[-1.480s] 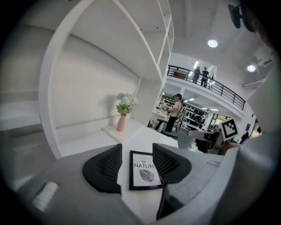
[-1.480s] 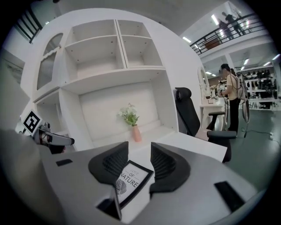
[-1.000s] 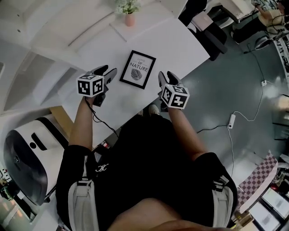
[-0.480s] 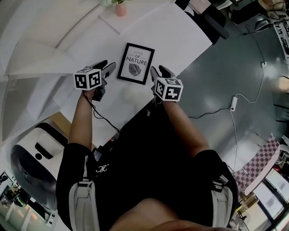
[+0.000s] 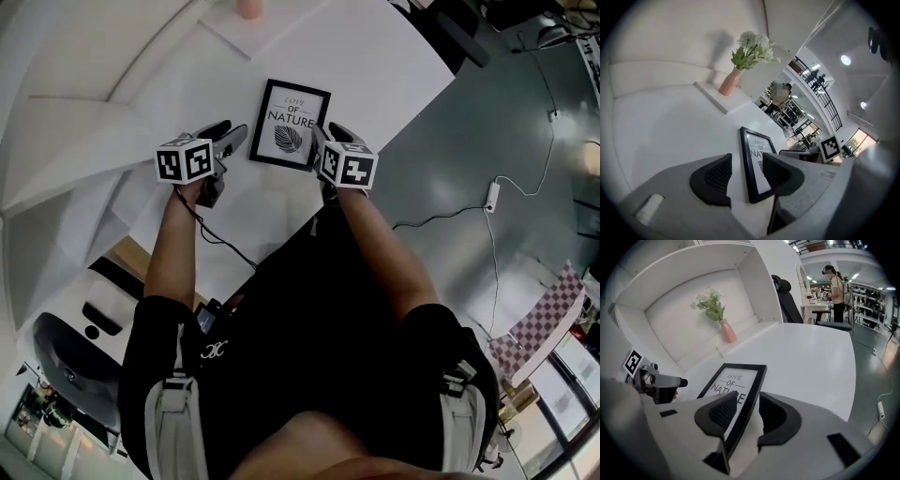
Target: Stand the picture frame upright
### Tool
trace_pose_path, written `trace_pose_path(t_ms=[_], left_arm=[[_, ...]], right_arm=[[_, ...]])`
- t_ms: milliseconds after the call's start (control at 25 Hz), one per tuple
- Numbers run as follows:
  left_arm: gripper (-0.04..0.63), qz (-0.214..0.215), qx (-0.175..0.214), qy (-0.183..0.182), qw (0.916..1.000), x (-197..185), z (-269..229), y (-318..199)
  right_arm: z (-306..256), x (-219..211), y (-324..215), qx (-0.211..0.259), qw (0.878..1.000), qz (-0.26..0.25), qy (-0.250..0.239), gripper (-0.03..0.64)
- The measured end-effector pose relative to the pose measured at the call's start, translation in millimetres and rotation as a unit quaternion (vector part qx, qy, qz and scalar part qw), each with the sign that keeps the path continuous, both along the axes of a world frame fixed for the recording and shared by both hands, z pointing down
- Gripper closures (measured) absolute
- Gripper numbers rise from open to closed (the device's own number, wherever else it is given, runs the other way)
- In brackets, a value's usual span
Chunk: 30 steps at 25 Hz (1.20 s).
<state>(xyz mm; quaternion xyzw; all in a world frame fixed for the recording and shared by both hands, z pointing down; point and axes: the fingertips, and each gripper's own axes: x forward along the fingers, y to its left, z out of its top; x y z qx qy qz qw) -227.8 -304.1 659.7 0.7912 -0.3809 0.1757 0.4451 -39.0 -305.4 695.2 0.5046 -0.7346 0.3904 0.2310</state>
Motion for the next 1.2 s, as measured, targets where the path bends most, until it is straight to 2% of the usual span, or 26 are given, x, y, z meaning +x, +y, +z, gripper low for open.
trace_pose_path(t_ms=[520, 1000, 1200], left_arm=[[0.383, 0.033, -0.011, 0.004, 0.9994, 12.4, 14.5, 2.7], [0.383, 0.031, -0.017, 0.007, 0.9994, 12.3, 17.2, 2.4], [0.383, 0.031, -0.043, 0.025, 0.9983, 17.8, 22.4, 8.0]], right_arm=[[20.3, -5.4, -2.7, -0.048, 0.996, -0.032, 0.065, 0.501], [19.4, -4.1, -4.5, -0.071, 0.997, -0.029, 0.013, 0.520], [19.5, -2.5, -5.4, -0.083, 0.995, -0.038, -0.030, 0.535]])
